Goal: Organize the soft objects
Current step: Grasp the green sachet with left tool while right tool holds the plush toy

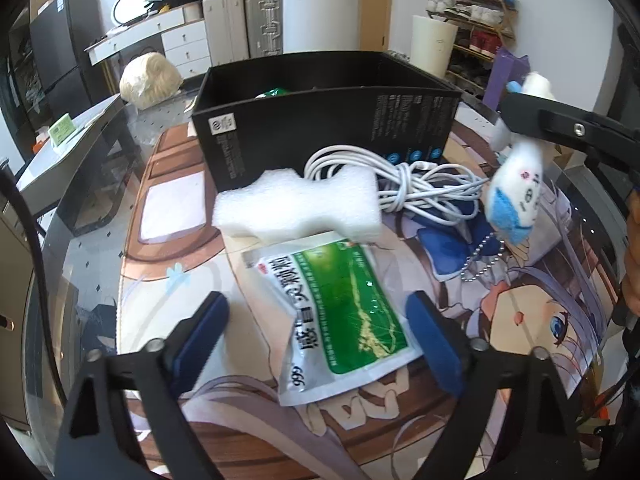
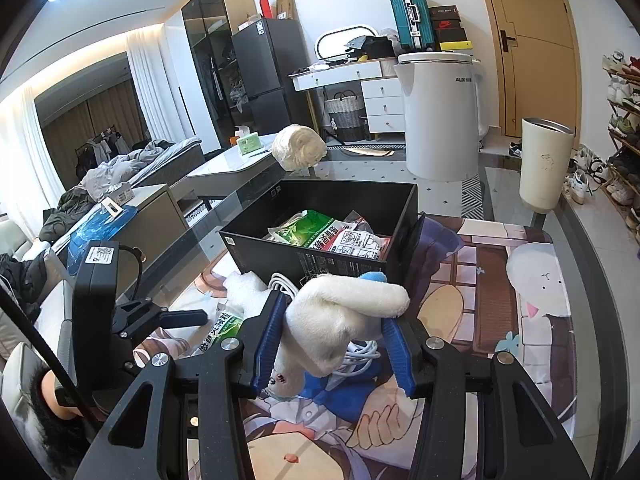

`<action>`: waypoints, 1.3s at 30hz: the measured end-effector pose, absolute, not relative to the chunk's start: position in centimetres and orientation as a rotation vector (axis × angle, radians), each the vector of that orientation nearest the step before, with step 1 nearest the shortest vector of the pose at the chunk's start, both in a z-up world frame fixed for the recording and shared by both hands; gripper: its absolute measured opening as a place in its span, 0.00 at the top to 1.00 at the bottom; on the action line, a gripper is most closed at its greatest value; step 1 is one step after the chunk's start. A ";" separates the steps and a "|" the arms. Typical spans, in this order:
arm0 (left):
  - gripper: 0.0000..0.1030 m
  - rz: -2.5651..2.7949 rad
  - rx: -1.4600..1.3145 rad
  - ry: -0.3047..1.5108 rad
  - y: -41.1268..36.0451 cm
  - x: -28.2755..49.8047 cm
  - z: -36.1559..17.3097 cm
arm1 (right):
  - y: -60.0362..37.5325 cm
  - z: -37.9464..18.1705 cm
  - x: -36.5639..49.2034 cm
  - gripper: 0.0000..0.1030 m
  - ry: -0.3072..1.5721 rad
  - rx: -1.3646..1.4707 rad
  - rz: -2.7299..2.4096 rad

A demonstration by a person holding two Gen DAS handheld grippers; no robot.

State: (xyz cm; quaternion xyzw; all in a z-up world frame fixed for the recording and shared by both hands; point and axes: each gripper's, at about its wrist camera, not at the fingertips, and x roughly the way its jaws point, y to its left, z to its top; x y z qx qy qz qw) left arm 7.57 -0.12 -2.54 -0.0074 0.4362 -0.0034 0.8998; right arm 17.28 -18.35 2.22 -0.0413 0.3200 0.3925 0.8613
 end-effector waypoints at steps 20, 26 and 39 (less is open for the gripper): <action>0.65 -0.065 -0.031 0.811 0.3 4.8 -1.7 | -18.0 2.1 17.1 0.53 0.672 -0.096 0.830; 0.67 -0.070 -0.043 0.794 0.6 4.3 -1.5 | -17.9 2.2 17.1 0.53 0.669 -0.097 0.830; 0.67 -0.087 -0.065 0.720 1.2 2.7 0.6 | -17.8 2.8 16.8 0.53 0.646 -0.101 0.842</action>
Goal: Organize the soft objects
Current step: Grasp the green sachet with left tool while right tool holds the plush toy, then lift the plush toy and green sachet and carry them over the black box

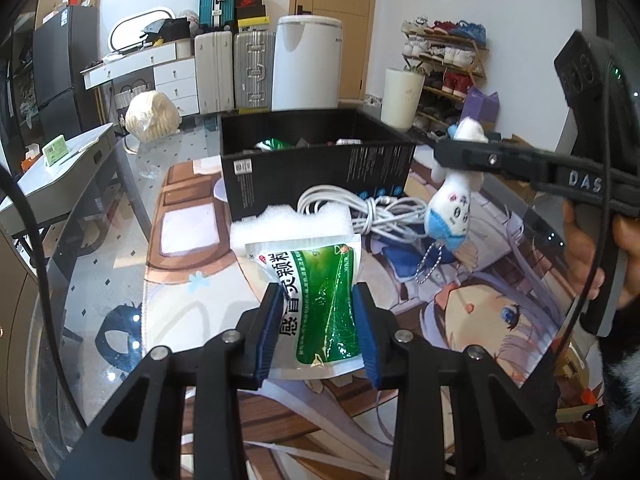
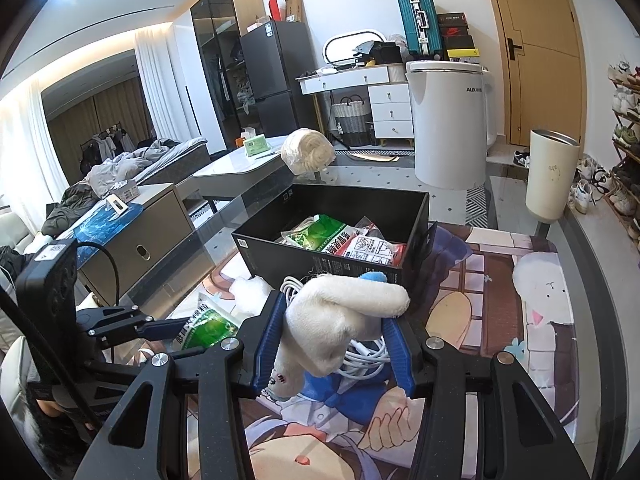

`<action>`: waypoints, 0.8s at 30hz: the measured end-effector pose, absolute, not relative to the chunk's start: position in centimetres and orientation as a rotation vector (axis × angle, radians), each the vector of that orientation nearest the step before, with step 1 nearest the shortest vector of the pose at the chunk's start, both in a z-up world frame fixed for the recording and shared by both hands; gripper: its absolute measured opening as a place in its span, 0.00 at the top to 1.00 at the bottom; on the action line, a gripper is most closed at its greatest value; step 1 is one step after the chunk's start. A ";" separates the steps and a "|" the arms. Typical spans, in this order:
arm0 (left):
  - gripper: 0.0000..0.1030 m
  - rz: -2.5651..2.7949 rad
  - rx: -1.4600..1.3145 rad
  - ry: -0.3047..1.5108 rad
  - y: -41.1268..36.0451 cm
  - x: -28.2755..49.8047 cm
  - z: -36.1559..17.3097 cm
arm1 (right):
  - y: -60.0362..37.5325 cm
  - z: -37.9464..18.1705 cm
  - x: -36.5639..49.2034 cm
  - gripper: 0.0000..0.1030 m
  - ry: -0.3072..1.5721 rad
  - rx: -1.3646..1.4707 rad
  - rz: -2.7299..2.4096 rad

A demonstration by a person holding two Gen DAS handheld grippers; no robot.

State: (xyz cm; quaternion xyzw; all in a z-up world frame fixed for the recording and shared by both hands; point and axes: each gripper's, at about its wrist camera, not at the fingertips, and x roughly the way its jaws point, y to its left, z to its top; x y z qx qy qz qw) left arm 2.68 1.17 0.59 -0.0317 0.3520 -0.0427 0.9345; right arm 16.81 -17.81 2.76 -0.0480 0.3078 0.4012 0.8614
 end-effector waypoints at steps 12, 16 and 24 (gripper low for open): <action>0.67 -0.067 -0.105 0.617 2.4 2.2 2.9 | -17.9 4.2 16.5 0.53 0.602 -0.097 0.840; 0.67 -0.066 -0.103 0.590 2.7 2.3 3.6 | -17.8 4.7 16.8 0.53 0.586 -0.095 0.838; 0.67 -0.073 -0.104 0.530 2.7 3.2 5.3 | -17.3 6.2 17.3 0.53 0.543 -0.093 0.828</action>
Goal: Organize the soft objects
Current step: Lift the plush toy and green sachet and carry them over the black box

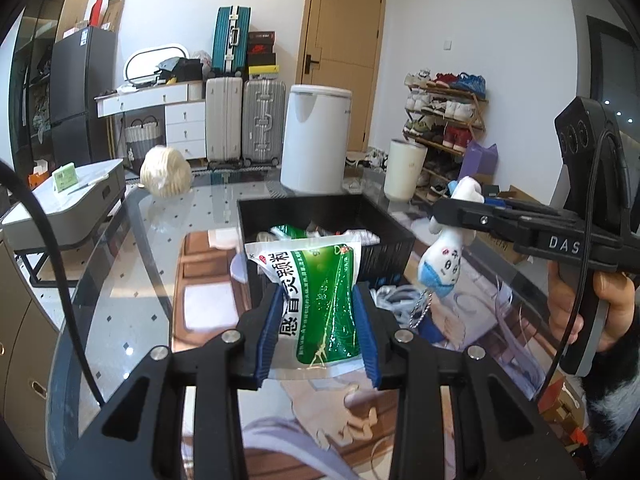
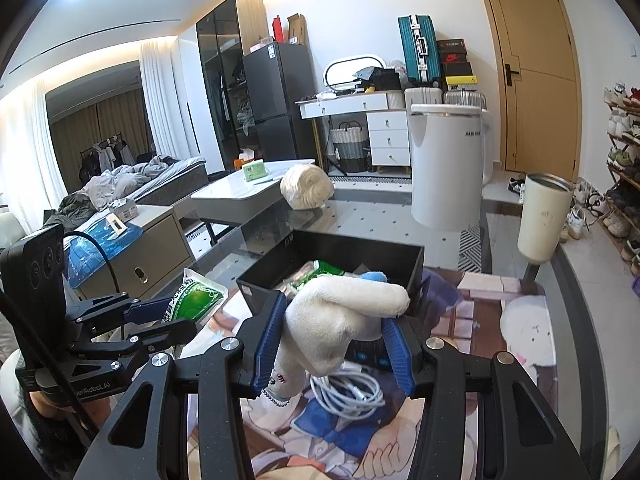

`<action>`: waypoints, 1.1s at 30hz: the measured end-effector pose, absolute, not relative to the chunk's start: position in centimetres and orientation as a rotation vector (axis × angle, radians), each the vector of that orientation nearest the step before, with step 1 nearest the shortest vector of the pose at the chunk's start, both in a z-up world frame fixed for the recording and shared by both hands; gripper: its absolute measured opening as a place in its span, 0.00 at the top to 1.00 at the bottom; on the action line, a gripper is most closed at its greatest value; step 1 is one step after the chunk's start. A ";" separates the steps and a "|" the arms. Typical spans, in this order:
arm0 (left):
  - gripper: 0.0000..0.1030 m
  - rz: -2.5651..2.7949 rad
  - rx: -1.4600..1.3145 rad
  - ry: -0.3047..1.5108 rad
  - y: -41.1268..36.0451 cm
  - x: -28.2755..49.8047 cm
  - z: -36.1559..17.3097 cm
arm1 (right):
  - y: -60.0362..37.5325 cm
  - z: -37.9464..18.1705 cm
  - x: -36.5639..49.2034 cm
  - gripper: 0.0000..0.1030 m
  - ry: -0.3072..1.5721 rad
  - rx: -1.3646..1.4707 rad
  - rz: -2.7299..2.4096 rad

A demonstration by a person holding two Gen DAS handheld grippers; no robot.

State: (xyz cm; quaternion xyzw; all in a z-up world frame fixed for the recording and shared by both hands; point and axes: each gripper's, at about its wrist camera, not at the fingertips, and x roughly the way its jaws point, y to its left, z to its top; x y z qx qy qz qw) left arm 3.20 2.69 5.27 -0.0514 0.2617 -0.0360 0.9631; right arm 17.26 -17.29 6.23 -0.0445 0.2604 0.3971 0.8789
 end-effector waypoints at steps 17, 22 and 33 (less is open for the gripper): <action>0.67 -0.058 -0.086 0.454 3.5 5.5 7.8 | -15.8 8.3 19.7 0.53 0.491 -0.120 0.813; 0.67 -0.056 -0.096 0.442 4.2 6.3 7.9 | -15.6 8.4 20.8 0.53 0.486 -0.120 0.799; 0.67 -0.049 -0.088 0.434 4.3 8.8 7.6 | -14.6 8.1 23.2 0.53 0.478 -0.111 0.773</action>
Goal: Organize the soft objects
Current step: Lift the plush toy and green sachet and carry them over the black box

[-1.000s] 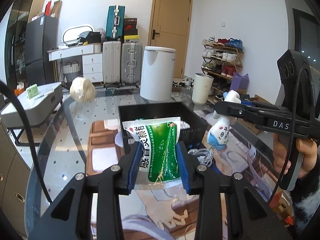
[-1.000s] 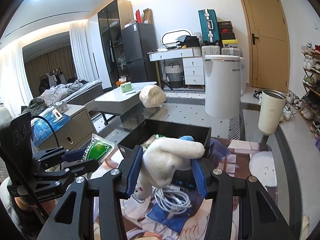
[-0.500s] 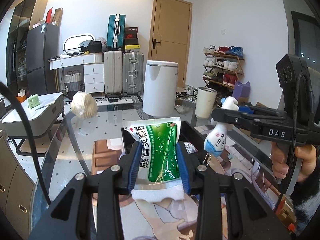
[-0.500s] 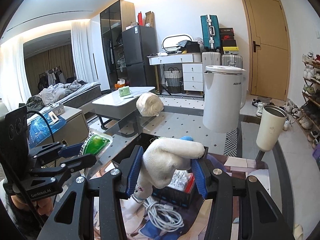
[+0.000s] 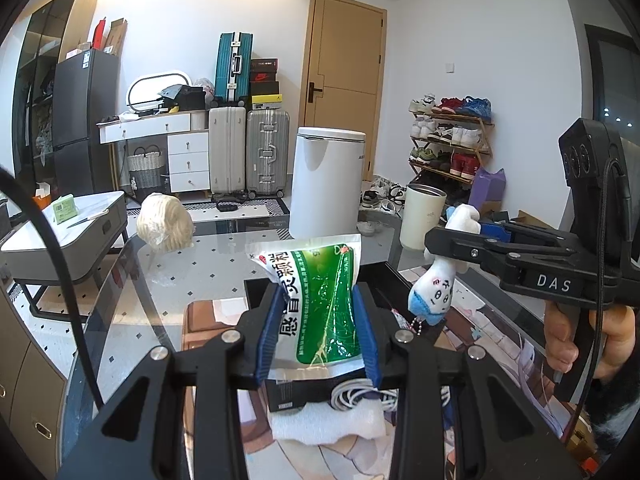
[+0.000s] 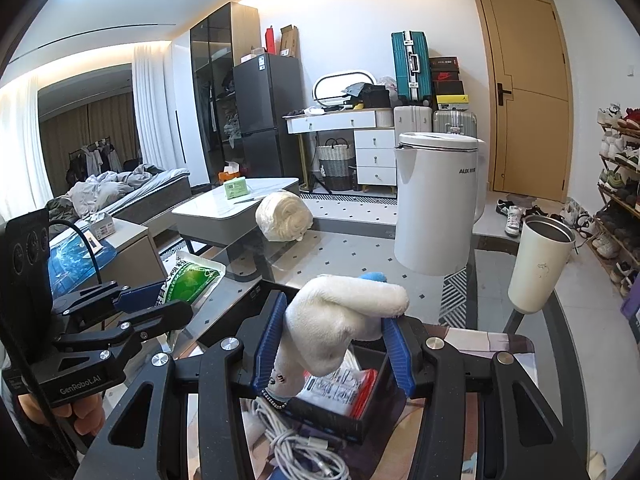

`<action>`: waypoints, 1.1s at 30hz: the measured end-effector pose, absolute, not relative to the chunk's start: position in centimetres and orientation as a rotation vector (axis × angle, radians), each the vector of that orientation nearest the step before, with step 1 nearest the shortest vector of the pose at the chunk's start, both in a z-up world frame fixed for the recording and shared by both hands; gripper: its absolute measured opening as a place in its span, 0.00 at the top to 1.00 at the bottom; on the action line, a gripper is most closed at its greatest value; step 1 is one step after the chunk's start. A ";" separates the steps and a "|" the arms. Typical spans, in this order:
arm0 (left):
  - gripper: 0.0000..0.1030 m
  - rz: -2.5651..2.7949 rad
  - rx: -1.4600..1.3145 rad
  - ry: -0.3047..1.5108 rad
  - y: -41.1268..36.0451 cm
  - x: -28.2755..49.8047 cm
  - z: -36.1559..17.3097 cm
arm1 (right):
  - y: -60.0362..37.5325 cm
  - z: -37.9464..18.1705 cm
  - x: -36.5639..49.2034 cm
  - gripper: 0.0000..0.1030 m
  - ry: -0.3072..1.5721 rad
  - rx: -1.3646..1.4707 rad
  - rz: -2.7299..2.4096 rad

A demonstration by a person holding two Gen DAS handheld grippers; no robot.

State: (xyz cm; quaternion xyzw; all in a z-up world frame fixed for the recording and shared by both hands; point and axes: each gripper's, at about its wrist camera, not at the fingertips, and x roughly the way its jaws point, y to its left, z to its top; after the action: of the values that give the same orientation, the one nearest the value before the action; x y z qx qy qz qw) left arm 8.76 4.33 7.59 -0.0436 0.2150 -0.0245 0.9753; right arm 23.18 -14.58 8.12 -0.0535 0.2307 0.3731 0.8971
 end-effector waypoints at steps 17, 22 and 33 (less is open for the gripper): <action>0.67 -0.046 -0.090 0.466 4.4 11.9 6.2 | -12.7 7.4 26.0 0.53 0.483 -0.100 0.765; 0.66 -0.050 -0.091 0.472 4.5 12.5 5.8 | -12.2 7.3 26.5 0.53 0.485 -0.108 0.765; 0.66 -0.054 -0.083 0.494 4.4 13.8 4.8 | -10.4 4.9 28.2 0.53 0.581 -0.144 0.779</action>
State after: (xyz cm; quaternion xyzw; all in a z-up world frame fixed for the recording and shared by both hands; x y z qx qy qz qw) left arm 13.81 4.44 4.78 -0.0411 0.2446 -0.0269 0.9684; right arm 28.19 -10.43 4.92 -0.0691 0.2788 0.3739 0.8819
